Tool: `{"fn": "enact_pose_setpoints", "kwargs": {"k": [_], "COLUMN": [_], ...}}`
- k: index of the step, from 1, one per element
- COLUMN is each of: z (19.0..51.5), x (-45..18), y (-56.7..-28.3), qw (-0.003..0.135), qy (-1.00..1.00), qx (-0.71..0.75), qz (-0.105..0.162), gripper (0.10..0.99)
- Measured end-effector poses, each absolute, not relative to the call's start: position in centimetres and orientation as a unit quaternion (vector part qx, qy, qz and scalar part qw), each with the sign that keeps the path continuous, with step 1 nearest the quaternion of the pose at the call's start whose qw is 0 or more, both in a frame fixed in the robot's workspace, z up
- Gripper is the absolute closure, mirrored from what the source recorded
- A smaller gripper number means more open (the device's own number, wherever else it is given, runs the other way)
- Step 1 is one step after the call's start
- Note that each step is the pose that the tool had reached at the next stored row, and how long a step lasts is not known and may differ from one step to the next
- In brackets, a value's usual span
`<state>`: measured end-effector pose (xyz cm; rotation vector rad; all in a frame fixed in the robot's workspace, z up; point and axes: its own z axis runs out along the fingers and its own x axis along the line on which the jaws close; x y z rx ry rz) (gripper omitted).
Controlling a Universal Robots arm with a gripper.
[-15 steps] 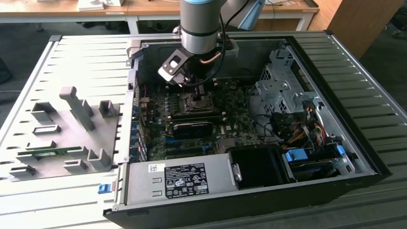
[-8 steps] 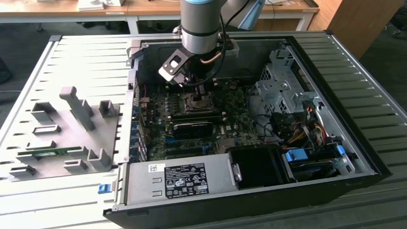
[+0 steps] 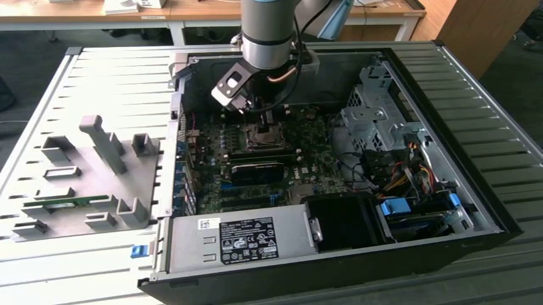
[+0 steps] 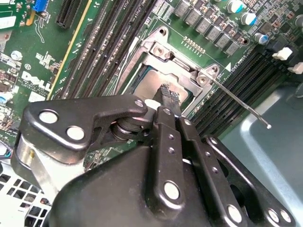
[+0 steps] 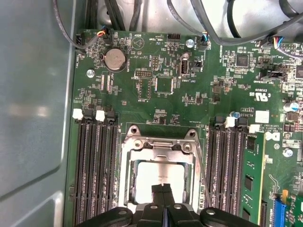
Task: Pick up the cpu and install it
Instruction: 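Install the first cpu locking lever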
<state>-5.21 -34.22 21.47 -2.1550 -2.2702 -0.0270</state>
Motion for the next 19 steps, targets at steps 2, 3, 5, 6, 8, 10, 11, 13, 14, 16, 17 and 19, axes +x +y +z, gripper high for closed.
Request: {"fn": "enact_pose_setpoints", "kwargs": {"k": [2,3,5,6,8,10,11,13,14,16,17,19], "z": [21.6,21.7,21.9,22.0,22.2,22.5,22.6,22.8,22.9,23.1,23.2,23.4], "x": [-5.2,-5.2,-5.2,-5.2,-5.2,-5.2,-5.2,-5.2,-5.2,-5.2,-5.2,-5.2], "y": [-34.2,-34.2,-34.2,-34.2,-34.2,-34.2,-34.2,-34.2,-34.2,-34.2,-34.2,-34.2], "qw": [0.006,0.006,0.006,0.006,0.006,0.006,0.006,0.006,0.006,0.006,0.006,0.006], "qy": [-0.725,-0.725,-0.725,-0.725,-0.725,-0.725,-0.725,-0.725,-0.725,-0.725,-0.725,-0.725], "qx": [-0.688,-0.688,-0.688,-0.688,-0.688,-0.688,-0.688,-0.688,-0.688,-0.688,-0.688,-0.688], "qz": [-0.009,-0.009,-0.009,-0.009,-0.009,-0.009,-0.009,-0.009,-0.009,-0.009,-0.009,-0.009], "gripper": [0.965,0.965,0.965,0.965,0.965,0.965,0.965,0.965,0.965,0.965,0.965,0.965]}}
